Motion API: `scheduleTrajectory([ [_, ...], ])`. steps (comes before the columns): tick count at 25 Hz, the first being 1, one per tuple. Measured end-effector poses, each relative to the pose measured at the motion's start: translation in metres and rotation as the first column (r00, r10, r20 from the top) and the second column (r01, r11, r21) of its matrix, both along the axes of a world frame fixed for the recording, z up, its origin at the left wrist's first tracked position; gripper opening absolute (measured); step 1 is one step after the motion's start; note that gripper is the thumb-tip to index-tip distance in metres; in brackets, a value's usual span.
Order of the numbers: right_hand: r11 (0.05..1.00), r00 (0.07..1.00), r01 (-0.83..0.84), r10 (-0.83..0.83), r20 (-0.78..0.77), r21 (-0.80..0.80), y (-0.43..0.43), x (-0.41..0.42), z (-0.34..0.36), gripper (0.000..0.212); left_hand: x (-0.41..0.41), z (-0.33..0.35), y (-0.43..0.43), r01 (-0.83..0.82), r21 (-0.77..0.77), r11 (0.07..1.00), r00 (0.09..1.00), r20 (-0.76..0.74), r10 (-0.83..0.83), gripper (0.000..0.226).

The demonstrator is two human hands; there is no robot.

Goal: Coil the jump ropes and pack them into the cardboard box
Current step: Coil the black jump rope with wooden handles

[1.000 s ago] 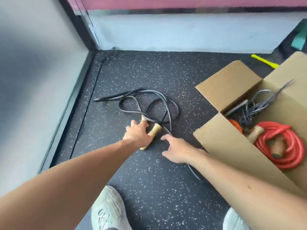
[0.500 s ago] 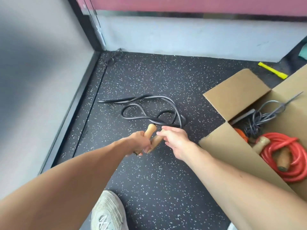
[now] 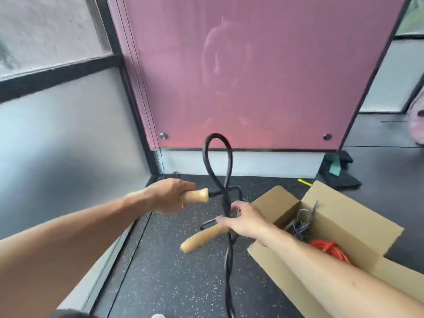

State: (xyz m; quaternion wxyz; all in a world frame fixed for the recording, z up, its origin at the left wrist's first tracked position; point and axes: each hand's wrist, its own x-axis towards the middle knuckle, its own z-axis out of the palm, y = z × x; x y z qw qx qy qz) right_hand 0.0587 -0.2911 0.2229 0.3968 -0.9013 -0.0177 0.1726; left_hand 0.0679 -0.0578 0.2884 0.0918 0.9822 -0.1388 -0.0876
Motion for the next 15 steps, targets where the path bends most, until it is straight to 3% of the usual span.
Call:
scheduleTrajectory([
  [2,0.943,0.967,-0.131,0.189,0.170,-0.305,-0.006,-0.029,0.010,0.040,-0.014,0.029,-0.011,0.005,0.009,1.000,0.986,0.168,-0.006,0.025],
  [4,0.939,0.958,-0.142,0.210,0.196,-0.312,-0.017,-0.051,0.021,0.029,-0.027,0.056,-0.018,-0.136,0.062,0.989,0.956,0.271,0.114,0.021],
  [6,0.985,0.976,-0.055,0.087,0.197,-0.162,-0.035,-0.060,0.036,0.013,-0.036,0.071,-0.012,-0.326,0.053,0.944,0.913,0.279,0.299,0.010],
  [9,0.991,0.975,0.037,-0.064,0.215,0.131,-0.058,-0.060,0.058,0.030,-0.046,0.064,0.007,-0.430,0.042,0.902,0.896,0.144,0.421,0.017],
  [12,0.906,0.984,0.067,-0.130,0.124,0.419,-0.062,-0.063,0.074,0.043,-0.050,0.046,0.002,-0.375,-0.073,0.924,0.925,0.035,0.378,0.020],
  [15,0.767,0.976,0.056,-0.177,0.127,0.639,-0.059,-0.055,0.085,0.047,-0.047,0.014,-0.015,-0.400,0.070,0.914,0.916,0.063,0.396,0.029],
])
